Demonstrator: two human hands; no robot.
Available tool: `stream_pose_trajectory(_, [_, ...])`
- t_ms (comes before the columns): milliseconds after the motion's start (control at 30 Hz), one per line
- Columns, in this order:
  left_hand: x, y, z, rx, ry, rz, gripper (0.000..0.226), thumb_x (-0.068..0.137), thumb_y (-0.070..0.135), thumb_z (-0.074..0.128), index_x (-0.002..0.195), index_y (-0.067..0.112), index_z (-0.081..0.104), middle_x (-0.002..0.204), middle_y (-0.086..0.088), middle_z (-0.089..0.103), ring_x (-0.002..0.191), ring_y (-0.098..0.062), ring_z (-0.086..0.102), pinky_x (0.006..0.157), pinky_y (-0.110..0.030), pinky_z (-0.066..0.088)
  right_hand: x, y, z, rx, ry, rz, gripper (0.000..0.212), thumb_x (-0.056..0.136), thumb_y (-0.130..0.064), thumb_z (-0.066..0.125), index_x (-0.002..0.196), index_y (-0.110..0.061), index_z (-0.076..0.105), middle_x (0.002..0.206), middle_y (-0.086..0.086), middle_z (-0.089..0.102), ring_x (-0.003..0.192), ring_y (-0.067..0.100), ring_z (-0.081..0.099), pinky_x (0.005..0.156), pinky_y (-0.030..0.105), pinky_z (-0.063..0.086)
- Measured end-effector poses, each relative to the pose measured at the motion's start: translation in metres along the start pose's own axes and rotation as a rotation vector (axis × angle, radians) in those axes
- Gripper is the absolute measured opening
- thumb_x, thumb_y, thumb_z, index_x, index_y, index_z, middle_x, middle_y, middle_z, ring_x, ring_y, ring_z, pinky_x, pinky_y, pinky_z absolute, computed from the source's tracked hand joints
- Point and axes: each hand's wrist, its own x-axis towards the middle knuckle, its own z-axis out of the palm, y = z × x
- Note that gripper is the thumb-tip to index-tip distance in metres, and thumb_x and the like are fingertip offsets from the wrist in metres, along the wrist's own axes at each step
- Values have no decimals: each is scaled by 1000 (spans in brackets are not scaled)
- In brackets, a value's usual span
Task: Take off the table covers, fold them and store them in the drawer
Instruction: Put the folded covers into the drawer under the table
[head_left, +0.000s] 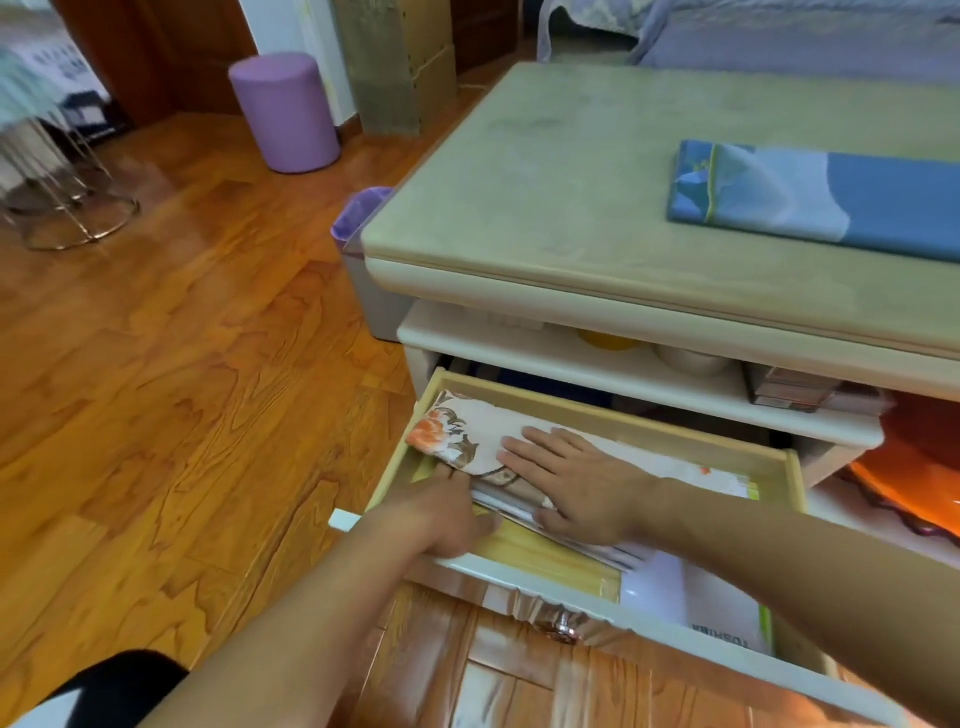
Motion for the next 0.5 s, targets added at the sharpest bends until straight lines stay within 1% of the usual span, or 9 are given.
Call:
stream_pose_trajectory(33, [-9, -2, -1, 39, -25, 15, 75, 98, 65, 41, 157, 21, 29, 165, -3, 25, 144, -27, 39, 111, -42, 40, 4, 1, 8, -19, 8, 5, 76, 100, -57, 26, 159, -30, -13, 168, -4, -13, 151, 16, -21, 125, 45, -3])
stream_pose_trajectory(100, [-30, -4, -5, 174, 24, 85, 58, 103, 58, 37, 144, 19, 49, 154, -5, 44, 137, -27, 47, 107, -42, 44, 6, 1, 24, -58, 16, 13, 79, 99, -62, 24, 159, -29, -15, 168, -1, -16, 152, 20, -23, 123, 47, -7])
stream_pose_trajectory(167, [-31, -4, -19, 205, 221, 251, 40, 104, 49, 40, 129, 25, 59, 135, -2, 60, 123, -24, 58, 100, -41, 50, 8, 0, 33, -82, 30, -3, 83, 97, -66, 26, 159, -27, -15, 168, 1, -15, 152, 23, -22, 123, 48, -7])
stream_pose_trajectory(200, [-21, -4, -26, 174, 286, 346, 40, 104, 48, 42, 136, 28, 54, 140, 0, 56, 129, -23, 53, 105, -41, 46, 9, -2, 34, -83, 38, -16, 84, 97, -66, 26, 159, -26, -15, 168, 3, -14, 153, 24, -20, 124, 50, -5])
stream_pose_trajectory(267, [14, -3, -35, 213, 279, 488, 65, 101, 54, 44, 159, 33, 23, 167, 4, 19, 155, -20, 14, 126, -41, 18, 9, -1, 31, -56, 63, -33, 87, 96, -66, 29, 158, -26, -16, 168, 4, -12, 153, 24, -19, 125, 50, -5])
stream_pose_trajectory(300, [33, -1, -36, 257, 223, 492, 75, 101, 60, 40, 162, 36, 5, 170, 6, -4, 157, -17, -8, 126, -39, 0, 7, -1, 27, -11, 63, -33, 87, 96, -65, 30, 158, -26, -16, 168, 4, -14, 153, 23, -20, 124, 47, -8])
stream_pose_trajectory(367, [66, -5, -24, 315, 125, 441, 71, 102, 67, 21, 158, 43, -15, 166, 7, -28, 150, -14, -30, 118, -36, -16, 3, -2, 22, 131, 86, -34, 81, 98, -61, 37, 161, -26, 0, 169, 4, -4, 154, 21, -13, 125, 41, -7])
stream_pose_trajectory(433, [85, -12, -5, 309, 108, 411, 66, 101, 69, 11, 153, 49, -24, 161, 9, -37, 146, -14, -38, 116, -36, -20, -7, -1, 17, 285, 145, -8, 63, 99, -51, 46, 153, -20, 35, 162, 7, 25, 152, 23, 14, 126, 43, 15])
stream_pose_trajectory(500, [91, -14, 7, 320, 114, 399, 66, 100, 70, 9, 150, 50, -30, 158, 10, -43, 144, -15, -42, 116, -36, -20, -20, 3, 2, 319, 328, -5, 41, 99, -35, 55, 132, -11, 58, 143, 12, 46, 133, 27, 42, 107, 45, 43])
